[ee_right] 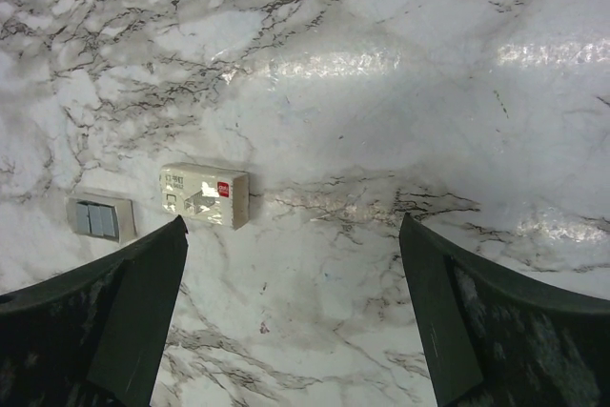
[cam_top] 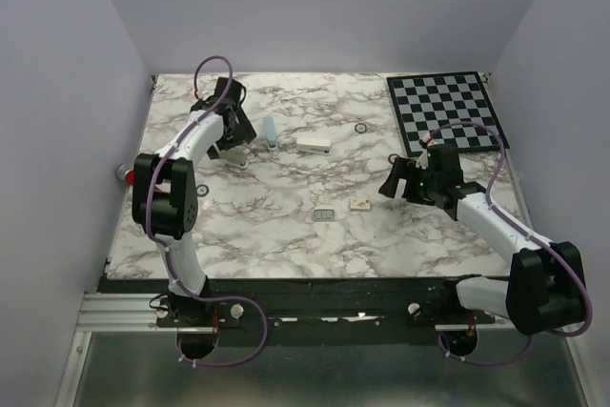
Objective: Load the staples into the stapler
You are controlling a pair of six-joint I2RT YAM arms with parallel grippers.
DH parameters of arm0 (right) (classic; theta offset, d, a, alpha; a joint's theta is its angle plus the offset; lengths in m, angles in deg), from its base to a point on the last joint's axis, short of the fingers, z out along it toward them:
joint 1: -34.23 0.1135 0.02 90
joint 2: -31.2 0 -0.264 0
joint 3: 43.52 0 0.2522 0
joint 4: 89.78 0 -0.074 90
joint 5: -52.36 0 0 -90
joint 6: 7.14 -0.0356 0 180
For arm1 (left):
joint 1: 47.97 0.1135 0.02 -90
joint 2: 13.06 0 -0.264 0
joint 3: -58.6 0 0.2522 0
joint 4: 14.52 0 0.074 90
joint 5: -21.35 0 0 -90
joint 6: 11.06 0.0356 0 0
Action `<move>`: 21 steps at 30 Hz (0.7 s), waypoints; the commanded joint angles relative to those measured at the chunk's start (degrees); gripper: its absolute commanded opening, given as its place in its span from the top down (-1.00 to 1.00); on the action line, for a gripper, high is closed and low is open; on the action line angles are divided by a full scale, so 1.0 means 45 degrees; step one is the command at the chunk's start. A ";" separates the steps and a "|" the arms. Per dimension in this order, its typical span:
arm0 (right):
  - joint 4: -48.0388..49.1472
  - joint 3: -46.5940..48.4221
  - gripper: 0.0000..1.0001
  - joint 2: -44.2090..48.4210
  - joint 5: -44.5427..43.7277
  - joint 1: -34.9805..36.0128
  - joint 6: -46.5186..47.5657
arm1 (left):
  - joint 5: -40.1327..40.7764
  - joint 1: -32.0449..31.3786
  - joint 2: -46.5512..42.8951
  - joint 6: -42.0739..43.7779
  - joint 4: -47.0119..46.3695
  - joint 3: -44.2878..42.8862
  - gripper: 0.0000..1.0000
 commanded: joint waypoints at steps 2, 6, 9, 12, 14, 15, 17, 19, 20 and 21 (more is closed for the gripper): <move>-0.0516 0.0257 -1.00 0.0012 -0.0433 0.0089 0.0396 | 0.0546 0.0025 0.1135 -0.0489 0.0798 -0.0775 -0.95; -0.0516 0.0256 -1.00 -0.0124 -0.0511 0.0070 0.0435 | 0.0448 0.0025 0.1625 -0.0568 0.0817 -0.1009 -0.83; -0.0477 0.0276 -1.00 -0.0222 -0.0472 0.0089 0.0455 | 0.0273 0.0025 0.1820 -0.0568 0.0720 -0.1010 -0.66; -0.0400 0.0276 -1.00 -0.0378 -0.0414 0.0089 0.0455 | 0.0097 0.0025 0.1879 -0.0490 0.0622 -0.0835 -0.41; -0.0380 0.0276 -1.00 -0.0418 -0.0355 0.0089 0.0455 | -0.0001 0.0025 0.1821 -0.0432 0.0544 -0.0581 -0.31; -0.0341 0.0276 -1.00 -0.0437 -0.0316 0.0089 0.0455 | -0.0079 0.0025 0.1763 -0.0412 0.0505 -0.0503 -0.14; -0.0321 0.0237 -1.00 -0.0418 -0.0238 0.0089 0.0455 | -0.0254 0.0025 0.1530 -0.0315 0.0427 -0.0191 0.01; -0.0282 0.0218 -1.00 -0.0418 -0.0199 0.0089 0.0455 | -0.0566 0.0025 0.1275 -0.0256 0.0387 0.0063 0.25; -0.0282 0.0198 -1.00 -0.0379 -0.0179 0.0089 0.0455 | -0.0664 0.0006 0.0926 -0.0217 0.0349 0.0413 0.34; -0.0224 0.0159 -1.00 -0.0359 -0.0160 0.0089 0.0455 | -0.0762 0.0005 0.0729 -0.0120 0.0329 0.0590 0.51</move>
